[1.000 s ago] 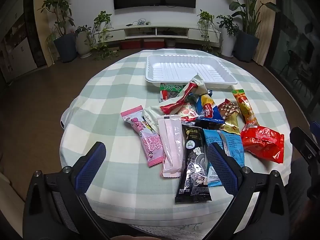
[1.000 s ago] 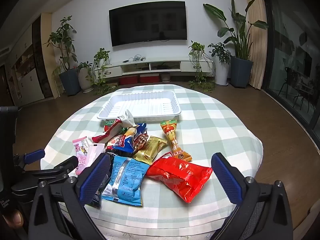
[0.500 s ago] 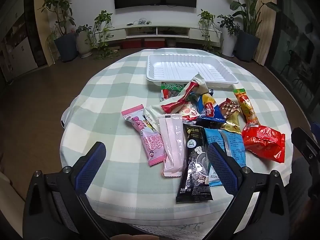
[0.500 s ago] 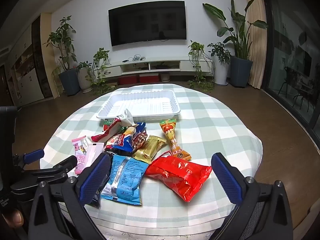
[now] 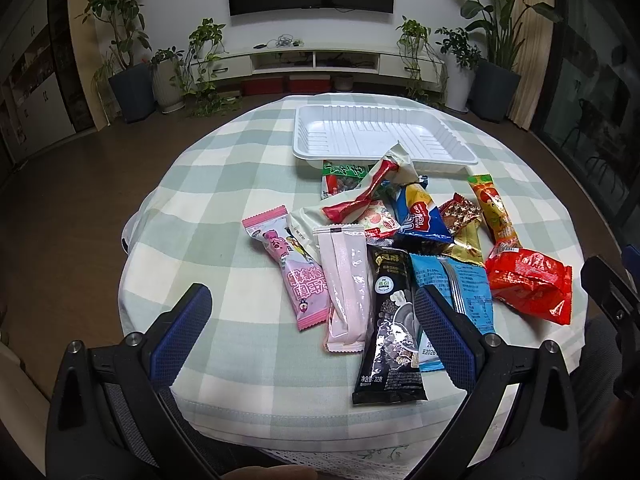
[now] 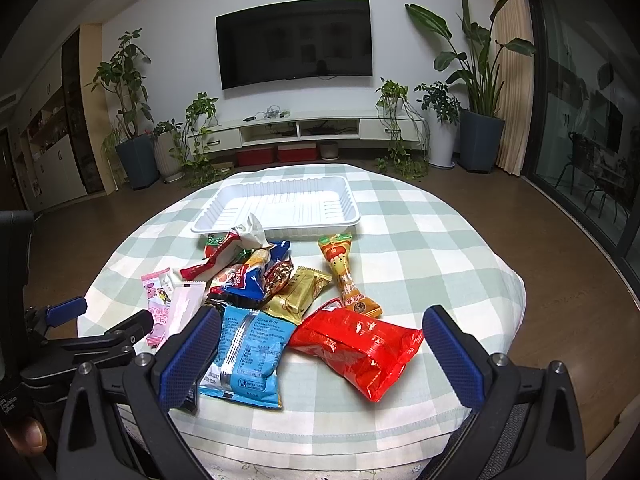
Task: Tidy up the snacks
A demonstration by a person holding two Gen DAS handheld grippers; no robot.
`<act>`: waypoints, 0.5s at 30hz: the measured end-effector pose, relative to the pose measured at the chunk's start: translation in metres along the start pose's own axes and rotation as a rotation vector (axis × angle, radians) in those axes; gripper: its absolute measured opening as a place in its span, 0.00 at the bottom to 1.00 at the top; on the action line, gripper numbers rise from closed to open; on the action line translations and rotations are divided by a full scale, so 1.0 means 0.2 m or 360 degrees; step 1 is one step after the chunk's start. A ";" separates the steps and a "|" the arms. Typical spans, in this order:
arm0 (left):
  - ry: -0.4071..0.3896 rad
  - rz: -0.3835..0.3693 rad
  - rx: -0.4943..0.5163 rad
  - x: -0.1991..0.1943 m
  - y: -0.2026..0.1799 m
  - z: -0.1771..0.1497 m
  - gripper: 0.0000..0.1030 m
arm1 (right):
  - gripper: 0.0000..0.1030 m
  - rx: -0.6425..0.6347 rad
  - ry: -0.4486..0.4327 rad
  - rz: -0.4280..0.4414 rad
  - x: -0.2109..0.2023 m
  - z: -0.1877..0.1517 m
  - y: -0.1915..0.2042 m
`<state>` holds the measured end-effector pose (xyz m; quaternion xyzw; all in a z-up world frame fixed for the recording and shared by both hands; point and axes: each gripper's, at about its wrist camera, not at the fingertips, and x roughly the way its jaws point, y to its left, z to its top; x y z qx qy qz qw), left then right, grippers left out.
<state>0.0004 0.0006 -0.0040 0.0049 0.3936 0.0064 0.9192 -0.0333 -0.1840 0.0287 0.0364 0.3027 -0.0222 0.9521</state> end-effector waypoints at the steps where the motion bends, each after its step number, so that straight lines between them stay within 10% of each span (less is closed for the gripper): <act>1: 0.0000 0.0000 -0.0001 0.00 0.00 0.00 1.00 | 1.00 0.0000 0.0001 -0.0001 0.00 0.00 0.00; 15: 0.0003 0.0006 -0.0009 0.02 0.01 -0.01 1.00 | 1.00 -0.0006 0.0025 -0.0015 0.03 -0.07 -0.05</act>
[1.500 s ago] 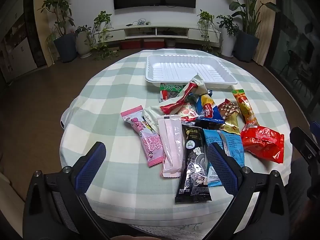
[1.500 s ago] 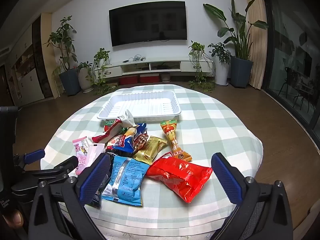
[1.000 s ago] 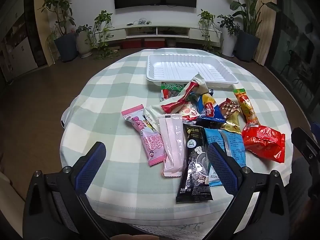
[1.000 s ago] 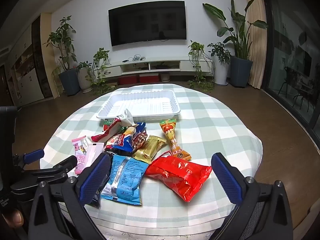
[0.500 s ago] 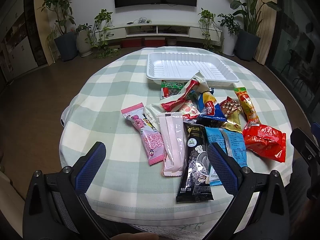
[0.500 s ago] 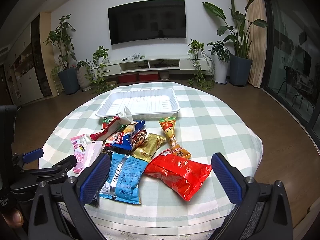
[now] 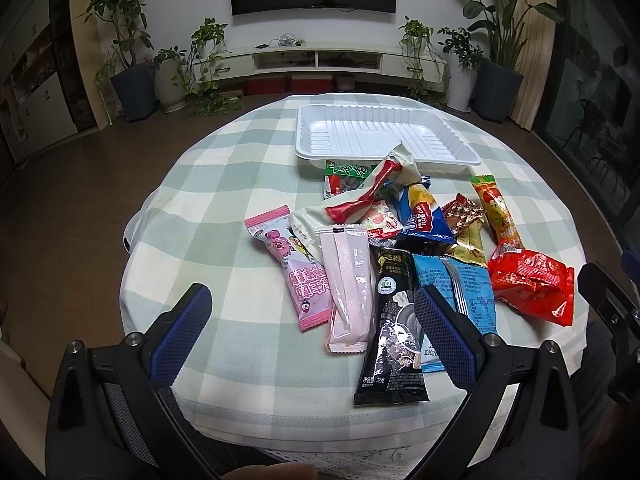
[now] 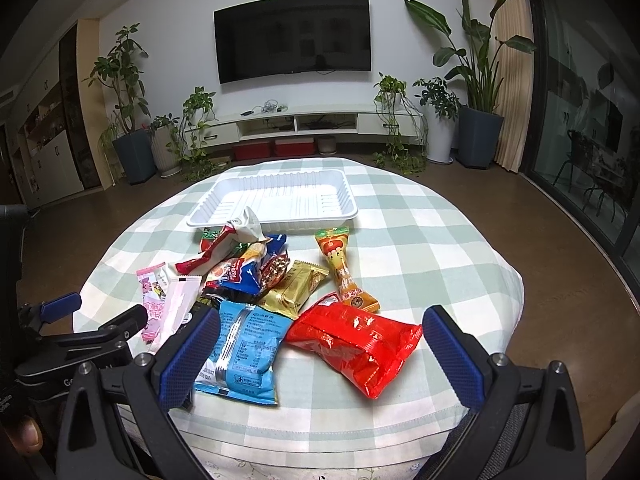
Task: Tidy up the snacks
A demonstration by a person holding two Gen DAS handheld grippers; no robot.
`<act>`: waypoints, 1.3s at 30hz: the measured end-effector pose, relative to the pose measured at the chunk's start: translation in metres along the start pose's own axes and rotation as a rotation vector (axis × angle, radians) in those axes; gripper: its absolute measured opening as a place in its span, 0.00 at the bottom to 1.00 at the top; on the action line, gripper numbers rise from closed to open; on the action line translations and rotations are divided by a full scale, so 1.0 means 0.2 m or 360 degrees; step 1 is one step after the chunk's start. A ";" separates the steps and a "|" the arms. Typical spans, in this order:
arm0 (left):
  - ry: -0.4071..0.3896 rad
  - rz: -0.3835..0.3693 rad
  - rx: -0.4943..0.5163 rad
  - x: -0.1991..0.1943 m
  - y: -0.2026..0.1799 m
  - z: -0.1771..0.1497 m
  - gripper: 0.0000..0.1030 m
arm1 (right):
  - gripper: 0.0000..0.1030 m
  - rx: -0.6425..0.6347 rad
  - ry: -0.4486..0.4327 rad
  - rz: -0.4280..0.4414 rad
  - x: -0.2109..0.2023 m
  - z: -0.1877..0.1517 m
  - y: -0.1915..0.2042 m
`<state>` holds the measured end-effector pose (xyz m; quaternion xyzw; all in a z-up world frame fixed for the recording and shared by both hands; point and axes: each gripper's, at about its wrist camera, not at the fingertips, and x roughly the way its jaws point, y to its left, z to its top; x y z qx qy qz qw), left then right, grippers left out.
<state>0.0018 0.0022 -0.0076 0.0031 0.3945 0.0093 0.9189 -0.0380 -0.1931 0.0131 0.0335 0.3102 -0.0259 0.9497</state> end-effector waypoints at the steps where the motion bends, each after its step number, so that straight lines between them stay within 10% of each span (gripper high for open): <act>1: 0.0000 0.0000 0.0001 0.00 0.00 0.00 1.00 | 1.00 -0.0002 0.0004 -0.0003 0.01 0.01 0.02; 39: 0.0001 0.0002 0.0002 0.00 0.00 0.00 1.00 | 1.00 0.0001 0.0058 -0.0026 0.04 0.05 0.05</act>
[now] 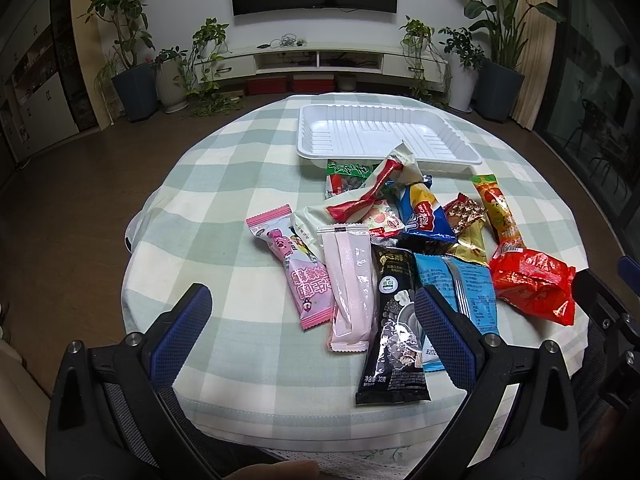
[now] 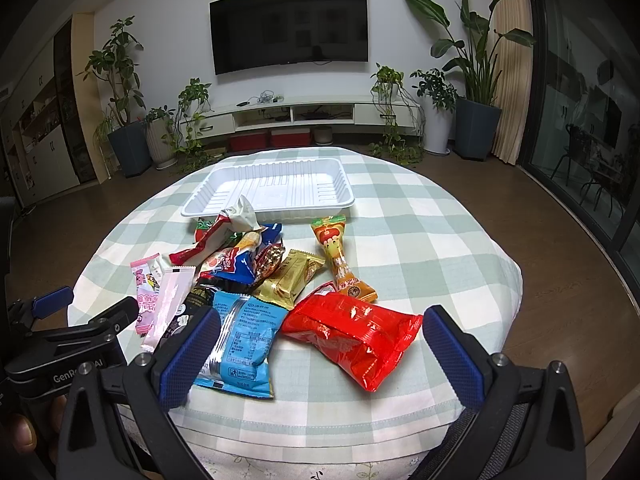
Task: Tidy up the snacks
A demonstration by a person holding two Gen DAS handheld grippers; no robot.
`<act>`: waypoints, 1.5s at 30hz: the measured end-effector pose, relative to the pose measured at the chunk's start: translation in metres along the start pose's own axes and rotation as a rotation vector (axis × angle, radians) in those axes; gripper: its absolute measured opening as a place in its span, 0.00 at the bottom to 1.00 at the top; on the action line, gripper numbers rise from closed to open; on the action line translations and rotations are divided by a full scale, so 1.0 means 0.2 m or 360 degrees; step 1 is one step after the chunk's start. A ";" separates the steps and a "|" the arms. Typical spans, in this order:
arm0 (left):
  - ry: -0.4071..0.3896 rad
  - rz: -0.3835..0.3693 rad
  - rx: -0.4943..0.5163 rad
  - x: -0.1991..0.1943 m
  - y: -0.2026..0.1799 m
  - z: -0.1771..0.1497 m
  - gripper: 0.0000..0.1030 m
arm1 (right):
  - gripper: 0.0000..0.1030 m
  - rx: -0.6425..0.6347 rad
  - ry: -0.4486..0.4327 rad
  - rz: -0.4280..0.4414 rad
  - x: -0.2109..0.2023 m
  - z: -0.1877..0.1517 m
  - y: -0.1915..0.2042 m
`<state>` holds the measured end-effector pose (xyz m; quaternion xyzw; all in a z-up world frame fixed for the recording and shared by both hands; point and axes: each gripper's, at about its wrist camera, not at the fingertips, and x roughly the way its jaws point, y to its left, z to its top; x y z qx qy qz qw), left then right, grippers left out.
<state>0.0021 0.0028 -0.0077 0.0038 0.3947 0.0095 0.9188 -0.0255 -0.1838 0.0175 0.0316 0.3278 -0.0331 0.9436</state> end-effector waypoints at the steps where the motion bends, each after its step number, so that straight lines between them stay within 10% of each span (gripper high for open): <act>1: 0.0002 0.0001 0.0000 0.00 0.00 0.00 1.00 | 1.00 0.0001 0.0001 0.0000 0.00 0.00 0.00; 10: -0.0012 -0.0026 -0.0016 0.00 0.02 -0.01 1.00 | 1.00 0.0050 0.0012 0.0028 0.00 -0.03 -0.03; 17: -0.0042 -0.0424 -0.0186 0.01 0.13 -0.03 1.00 | 1.00 0.0168 0.0011 0.0154 0.00 -0.01 -0.11; 21: -0.0174 -0.0346 -0.0037 -0.06 0.12 -0.07 1.00 | 1.00 0.0249 0.0028 0.0269 0.01 -0.01 -0.17; 36: 0.0195 -0.0250 0.0032 0.17 0.14 -0.04 0.99 | 0.92 0.0092 0.0266 0.0275 0.14 -0.02 -0.26; 45: 0.0358 -0.0147 -0.0042 0.44 0.24 0.11 0.78 | 0.81 0.0238 0.0307 0.0410 0.21 -0.01 -0.32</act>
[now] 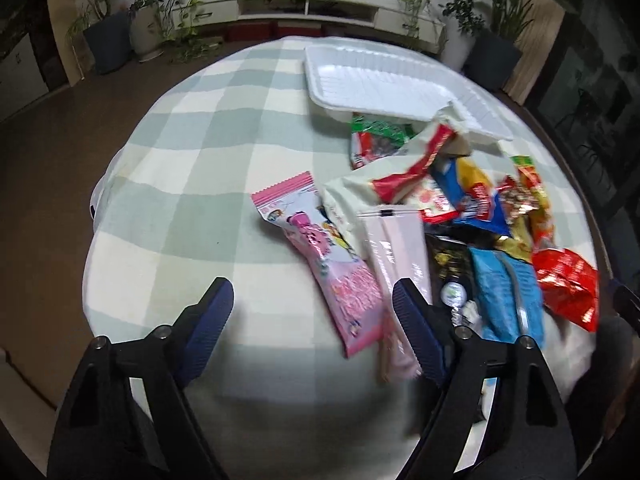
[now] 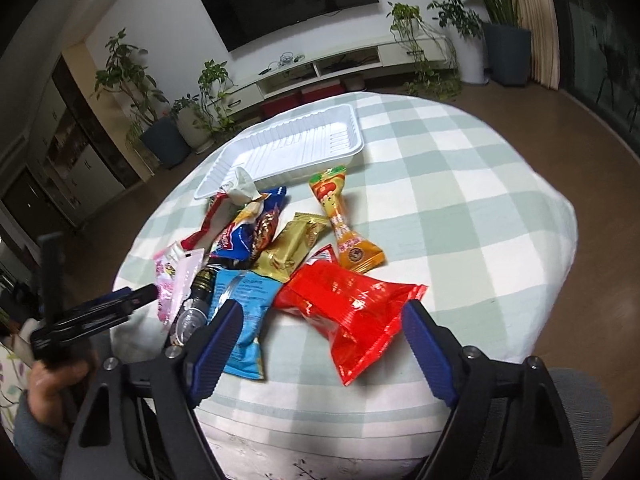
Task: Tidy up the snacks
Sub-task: 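Grasp the pink candy bar with the left gripper while the right grasps the red bag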
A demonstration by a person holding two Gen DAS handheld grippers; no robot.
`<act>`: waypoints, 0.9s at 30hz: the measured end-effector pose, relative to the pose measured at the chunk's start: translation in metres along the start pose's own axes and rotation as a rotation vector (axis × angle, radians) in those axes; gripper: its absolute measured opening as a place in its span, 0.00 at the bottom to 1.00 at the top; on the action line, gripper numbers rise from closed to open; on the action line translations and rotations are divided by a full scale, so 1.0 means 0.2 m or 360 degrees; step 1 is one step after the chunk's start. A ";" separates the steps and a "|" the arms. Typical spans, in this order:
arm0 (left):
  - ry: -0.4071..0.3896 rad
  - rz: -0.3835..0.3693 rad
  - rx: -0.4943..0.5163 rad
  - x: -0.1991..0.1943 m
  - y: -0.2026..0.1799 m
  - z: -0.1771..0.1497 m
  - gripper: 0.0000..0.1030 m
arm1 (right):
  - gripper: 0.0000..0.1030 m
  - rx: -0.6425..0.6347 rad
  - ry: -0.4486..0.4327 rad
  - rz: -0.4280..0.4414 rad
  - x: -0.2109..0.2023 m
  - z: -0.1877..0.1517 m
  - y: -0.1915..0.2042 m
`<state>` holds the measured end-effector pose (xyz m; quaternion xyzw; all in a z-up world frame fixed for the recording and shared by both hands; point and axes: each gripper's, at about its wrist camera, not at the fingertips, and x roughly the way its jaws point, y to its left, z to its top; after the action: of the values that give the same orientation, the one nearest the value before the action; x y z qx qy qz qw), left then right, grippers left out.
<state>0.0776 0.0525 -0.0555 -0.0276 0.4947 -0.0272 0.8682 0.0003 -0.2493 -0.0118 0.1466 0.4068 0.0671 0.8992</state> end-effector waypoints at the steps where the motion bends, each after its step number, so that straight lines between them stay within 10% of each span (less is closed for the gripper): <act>1: 0.0018 0.0014 -0.0017 0.03 0.01 0.01 0.78 | 0.80 -0.0010 0.0005 -0.0002 0.01 0.00 0.01; 18: 0.0136 0.0095 0.0070 0.25 0.09 0.12 0.77 | 0.79 -0.0037 0.0054 -0.0038 0.09 -0.01 0.02; 27: 0.0103 0.0038 0.0137 0.25 0.06 0.13 0.34 | 0.79 -0.0109 0.0072 -0.0050 0.10 -0.03 0.06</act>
<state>0.1257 0.0615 -0.0849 0.0167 0.5213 -0.0391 0.8523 0.0096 -0.2328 -0.0254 0.1079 0.4267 0.0701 0.8952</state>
